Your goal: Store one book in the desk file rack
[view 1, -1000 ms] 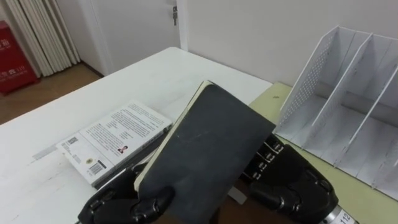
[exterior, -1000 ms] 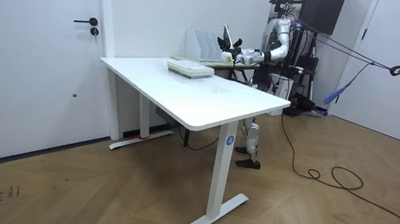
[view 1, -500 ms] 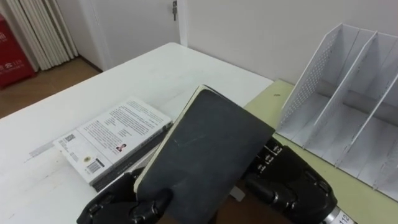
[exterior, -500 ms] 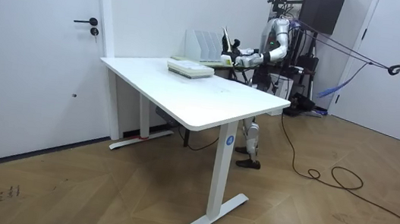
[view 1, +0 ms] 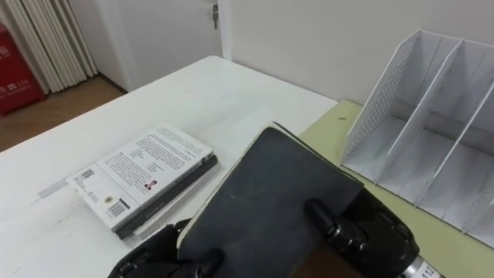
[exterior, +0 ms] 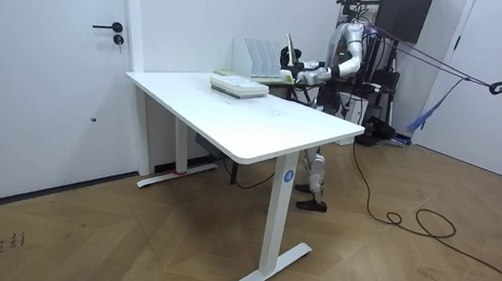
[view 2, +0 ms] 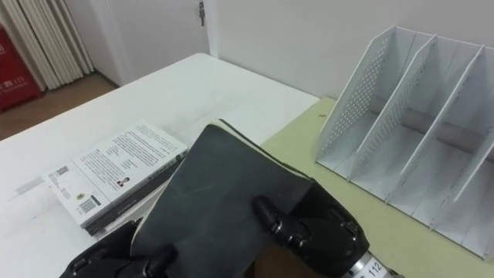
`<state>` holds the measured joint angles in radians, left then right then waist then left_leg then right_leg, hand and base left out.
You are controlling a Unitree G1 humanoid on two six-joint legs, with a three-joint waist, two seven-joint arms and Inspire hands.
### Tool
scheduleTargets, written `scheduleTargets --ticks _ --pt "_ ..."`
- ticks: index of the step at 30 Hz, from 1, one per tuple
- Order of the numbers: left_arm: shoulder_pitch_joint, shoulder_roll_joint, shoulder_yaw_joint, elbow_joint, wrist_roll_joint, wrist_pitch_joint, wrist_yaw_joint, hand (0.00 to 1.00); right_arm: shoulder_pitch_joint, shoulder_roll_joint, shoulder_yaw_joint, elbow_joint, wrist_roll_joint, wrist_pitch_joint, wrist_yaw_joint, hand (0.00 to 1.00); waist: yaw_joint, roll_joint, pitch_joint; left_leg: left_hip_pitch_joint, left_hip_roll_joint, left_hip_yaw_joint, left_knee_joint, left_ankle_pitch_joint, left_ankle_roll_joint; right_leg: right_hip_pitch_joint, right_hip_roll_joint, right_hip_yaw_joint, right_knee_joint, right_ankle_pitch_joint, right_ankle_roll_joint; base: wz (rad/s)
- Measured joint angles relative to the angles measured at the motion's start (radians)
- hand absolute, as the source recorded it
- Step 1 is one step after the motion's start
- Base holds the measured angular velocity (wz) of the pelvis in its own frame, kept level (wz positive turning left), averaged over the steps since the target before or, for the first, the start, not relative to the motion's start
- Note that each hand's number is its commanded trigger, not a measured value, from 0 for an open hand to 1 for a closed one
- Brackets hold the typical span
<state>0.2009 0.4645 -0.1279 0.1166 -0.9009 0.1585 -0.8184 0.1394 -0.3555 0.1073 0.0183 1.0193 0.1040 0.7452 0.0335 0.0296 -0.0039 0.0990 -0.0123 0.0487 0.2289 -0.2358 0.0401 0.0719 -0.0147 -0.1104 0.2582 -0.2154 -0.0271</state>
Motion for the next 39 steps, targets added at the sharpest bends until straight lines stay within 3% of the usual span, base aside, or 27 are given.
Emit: scheduleTargets --ticks 2,3,4,8,15,21,24,28,32,37,39 --pt "0.0 0.0 -0.001 0.0 0.0 0.002 0.001 0.98 -0.001 0.0 0.0 0.0 -0.003 0.0 0.0 1.0 0.0 -0.001 0.0007 0.0 0.0 -0.001 0.0 0.0 0.0 0.0 0.0 0.0 0.0 0.0 0.0 0.0" --pt "0.0 0.0 -0.001 0.0 0.0 0.002 0.002 0.84 -0.001 0.0 -0.001 0.001 -0.005 0.0 0.0 1.0 0.001 -0.001 0.001 0.001 0.0 -0.001 0.0 0.0 0.0 0.001 0.0 0.001 0.0 0.0 0.0 0.0" --pt "0.002 -0.001 -0.001 0.001 0.0 0.002 0.003 0.02 -0.001 0.0 -0.001 0.001 -0.007 0.0 0.0 1.0 0.001 0.0 0.0036 0.002 0.0 0.0 0.0 0.0 0.0 0.002 0.0 0.002 0.0 0.0 0.0 0.0" --pt "0.003 -0.002 -0.001 0.001 0.002 0.002 0.008 0.0 -0.003 0.0 -0.003 0.0 -0.009 -0.001 -0.002 1.0 -0.002 -0.004 0.0178 0.009 0.0 0.0 -0.007 0.0 0.0 -0.002 0.001 0.003 0.001 0.0 0.0 0.0" --pt "0.008 -0.017 0.009 0.036 0.01 -0.015 0.032 0.0 -0.005 -0.003 -0.024 0.0 -0.042 -0.001 -0.053 1.0 -0.01 -0.013 0.0197 0.001 -0.001 0.0 -0.006 0.0 0.0 -0.002 0.0 -0.002 -0.004 0.0 0.0 0.0" --pt "0.008 -0.089 -0.013 0.164 0.032 -0.035 0.122 0.0 -0.025 0.008 -0.052 0.0 -0.085 -0.002 -0.186 1.0 -0.046 -0.019 0.0196 0.001 0.0 0.006 -0.007 0.0 0.0 -0.005 0.0 -0.001 -0.002 0.0 0.0 0.0" --pt "0.019 -0.143 -0.017 0.251 0.08 -0.054 0.18 0.0 -0.04 0.025 -0.06 -0.004 -0.149 -0.002 -0.293 1.0 -0.055 -0.024 0.0191 0.016 0.003 0.031 -0.02 0.001 0.0 -0.005 0.005 0.018 -0.001 0.0 0.0 -0.18" --pt "0.021 -0.188 -0.036 0.394 0.175 -0.078 0.249 0.0 -0.045 0.054 -0.102 -0.027 -0.227 -0.005 -0.449 1.0 -0.057 -0.04 0.0093 0.02 0.001 0.05 -0.022 0.001 0.0 -0.007 0.012 0.028 0.0 0.0 0.0 -0.11" --pt "0.019 -0.222 -0.043 0.559 0.312 -0.096 0.328 0.0 -0.072 0.084 -0.121 -0.081 -0.402 -0.021 -0.589 1.0 -0.062 -0.046 0.0067 0.018 0.0 0.061 -0.024 0.001 0.0 -0.018 0.016 0.038 -0.008 0.003 0.001 -0.05" --pt "0.025 -0.255 -0.06 0.677 0.35 -0.101 0.387 0.0 -0.08 0.111 -0.13 -0.132 -0.541 -0.023 -0.732 1.0 -0.065 -0.042 0.0085 0.018 0.0 0.065 -0.028 0.001 0.0 -0.019 0.019 0.05 -0.011 0.004 0.002 -0.01" --pt "0.024 -0.259 -0.064 0.723 0.348 -0.122 0.403 0.0 -0.081 0.123 -0.13 -0.155 -0.577 -0.024 -0.789 1.0 -0.065 -0.04 0.008 0.022 0.001 0.072 -0.03 0.001 0.0 -0.018 0.02 0.049 -0.013 0.004 0.001 -0.08"
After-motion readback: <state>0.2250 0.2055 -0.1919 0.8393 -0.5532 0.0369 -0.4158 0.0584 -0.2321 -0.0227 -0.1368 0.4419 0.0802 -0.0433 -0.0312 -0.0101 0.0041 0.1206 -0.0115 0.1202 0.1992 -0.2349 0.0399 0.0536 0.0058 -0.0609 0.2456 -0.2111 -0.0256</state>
